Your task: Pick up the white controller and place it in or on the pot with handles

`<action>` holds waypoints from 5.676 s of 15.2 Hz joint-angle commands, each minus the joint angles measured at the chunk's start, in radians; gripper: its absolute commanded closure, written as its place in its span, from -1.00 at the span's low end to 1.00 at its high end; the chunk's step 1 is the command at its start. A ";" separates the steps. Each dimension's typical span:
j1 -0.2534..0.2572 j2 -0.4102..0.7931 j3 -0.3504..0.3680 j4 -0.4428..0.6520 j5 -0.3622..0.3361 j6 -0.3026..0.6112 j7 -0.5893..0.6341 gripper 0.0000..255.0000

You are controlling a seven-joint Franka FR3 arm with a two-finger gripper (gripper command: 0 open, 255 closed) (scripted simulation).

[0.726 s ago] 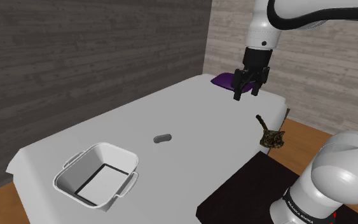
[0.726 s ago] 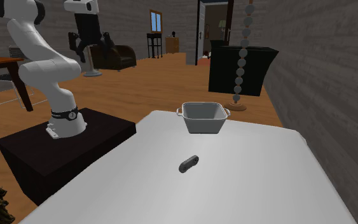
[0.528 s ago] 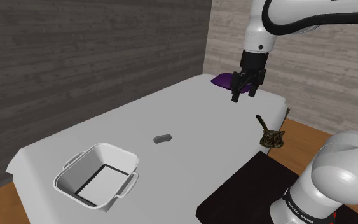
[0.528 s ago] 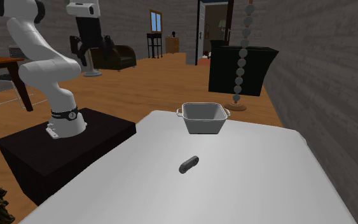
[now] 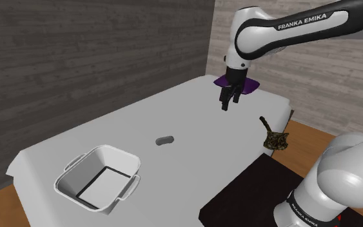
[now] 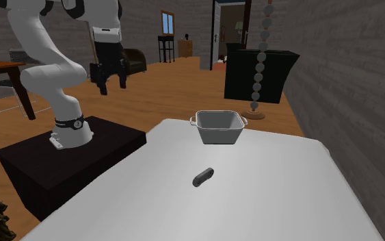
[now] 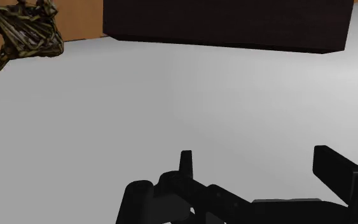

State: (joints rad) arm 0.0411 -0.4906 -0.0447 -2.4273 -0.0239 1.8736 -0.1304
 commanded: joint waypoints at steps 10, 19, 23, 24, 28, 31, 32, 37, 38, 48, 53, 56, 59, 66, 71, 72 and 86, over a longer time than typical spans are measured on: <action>0.046 0.419 -0.040 0.146 -0.042 0.274 -0.329 -1.00; 0.061 0.763 -0.012 0.362 -0.066 0.408 -0.553 -1.00; 0.067 0.910 0.010 0.480 -0.089 0.442 -0.635 -1.00; 0.069 0.946 0.016 0.511 -0.096 0.448 -0.654 -1.00; 0.080 1.092 0.037 0.644 -0.128 0.465 -0.729 -1.00; 0.093 1.201 0.052 0.752 -0.153 0.469 -0.783 -1.00; 0.094 1.208 0.053 0.760 -0.155 0.469 -0.786 -1.00; 0.091 1.256 0.049 0.767 -0.159 0.510 -0.784 -1.00; 0.091 1.266 0.048 0.769 -0.160 0.518 -0.784 -1.00; 0.090 1.282 0.047 0.773 -0.161 0.530 -0.783 1.00; 0.090 1.282 0.047 0.773 -0.161 0.530 -0.783 1.00; 0.090 1.281 0.047 0.773 -0.161 0.530 -0.783 1.00; 0.089 1.260 0.048 0.766 -0.160 0.516 -0.785 1.00; 0.087 1.190 0.053 0.750 -0.154 0.461 -0.795 1.00; 0.085 1.143 0.056 0.746 -0.149 0.419 -0.802 1.00; 0.085 1.134 0.057 0.746 -0.148 0.410 -0.804 1.00; -0.076 1.158 0.217 0.657 -0.325 0.565 -1.637 -1.00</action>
State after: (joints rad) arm 0.0000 0.6517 0.1394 -1.7490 -0.3068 2.3920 -1.5622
